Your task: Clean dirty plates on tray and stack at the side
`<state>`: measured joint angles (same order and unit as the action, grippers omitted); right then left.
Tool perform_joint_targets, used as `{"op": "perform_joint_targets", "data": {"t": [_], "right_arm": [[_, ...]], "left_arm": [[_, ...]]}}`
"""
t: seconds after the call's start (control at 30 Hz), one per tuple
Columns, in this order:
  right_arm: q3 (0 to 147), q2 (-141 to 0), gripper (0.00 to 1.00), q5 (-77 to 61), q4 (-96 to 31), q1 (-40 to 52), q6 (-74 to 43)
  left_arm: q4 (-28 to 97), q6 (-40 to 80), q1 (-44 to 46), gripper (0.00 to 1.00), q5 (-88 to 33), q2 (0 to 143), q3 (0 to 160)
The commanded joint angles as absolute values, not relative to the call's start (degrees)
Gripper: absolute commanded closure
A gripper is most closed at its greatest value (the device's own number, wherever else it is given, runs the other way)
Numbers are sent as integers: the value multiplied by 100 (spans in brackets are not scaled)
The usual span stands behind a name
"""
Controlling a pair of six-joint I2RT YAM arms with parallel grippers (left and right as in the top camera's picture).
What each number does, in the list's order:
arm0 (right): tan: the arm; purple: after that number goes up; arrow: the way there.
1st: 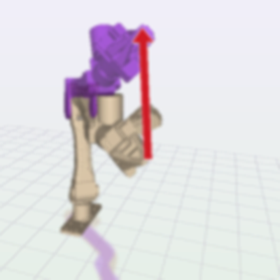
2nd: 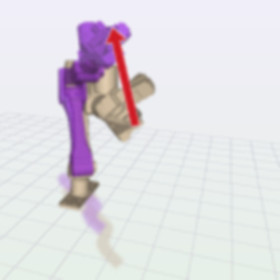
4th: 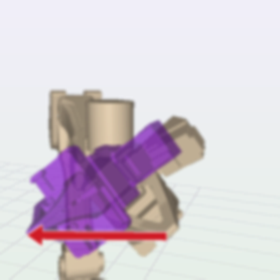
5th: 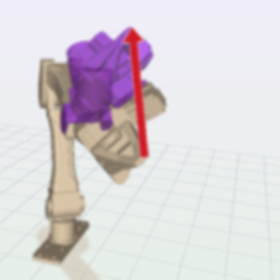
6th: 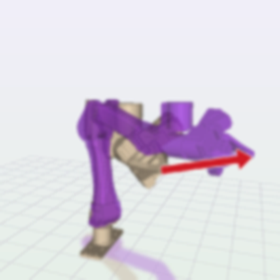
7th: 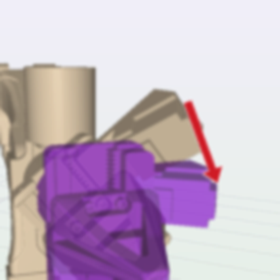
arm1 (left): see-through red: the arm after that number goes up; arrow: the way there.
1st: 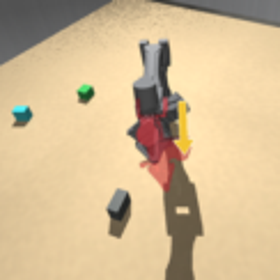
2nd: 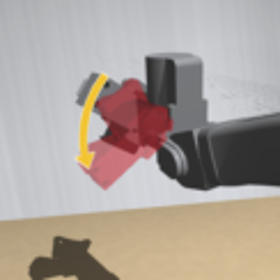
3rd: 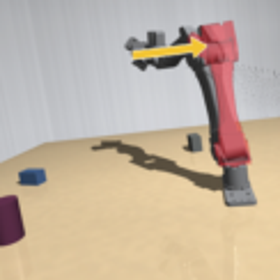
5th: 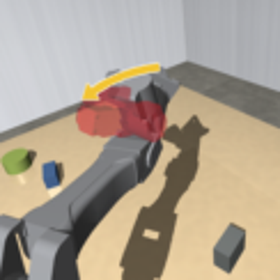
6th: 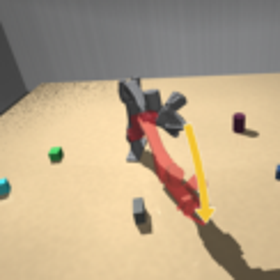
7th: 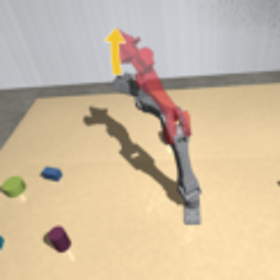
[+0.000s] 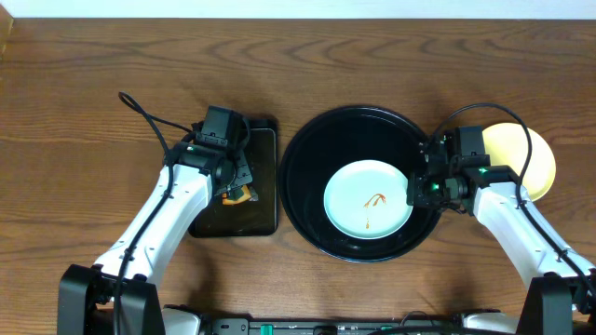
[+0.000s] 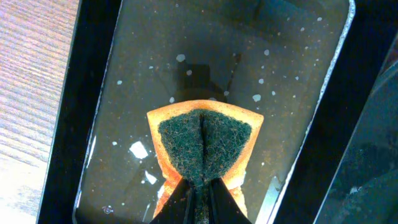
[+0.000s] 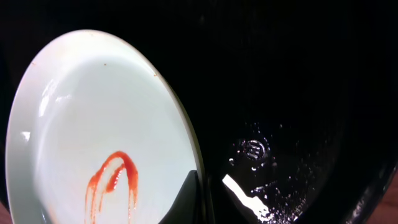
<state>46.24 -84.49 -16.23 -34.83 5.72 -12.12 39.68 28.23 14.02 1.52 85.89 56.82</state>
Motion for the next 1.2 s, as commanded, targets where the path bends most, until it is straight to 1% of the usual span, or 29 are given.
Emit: {"op": "perform_joint_targets", "data": {"t": [0.0,1.17], "right_arm": [[4578,-8444,99,-1653,-3470,611,-1223],[4578,-8444,99,-1675,-3489,615,-1216]], "left_arm": [[3988,2744,1378,92,215,8617,5647],[3981,2659,1378,92,217,8617,5647]]}}
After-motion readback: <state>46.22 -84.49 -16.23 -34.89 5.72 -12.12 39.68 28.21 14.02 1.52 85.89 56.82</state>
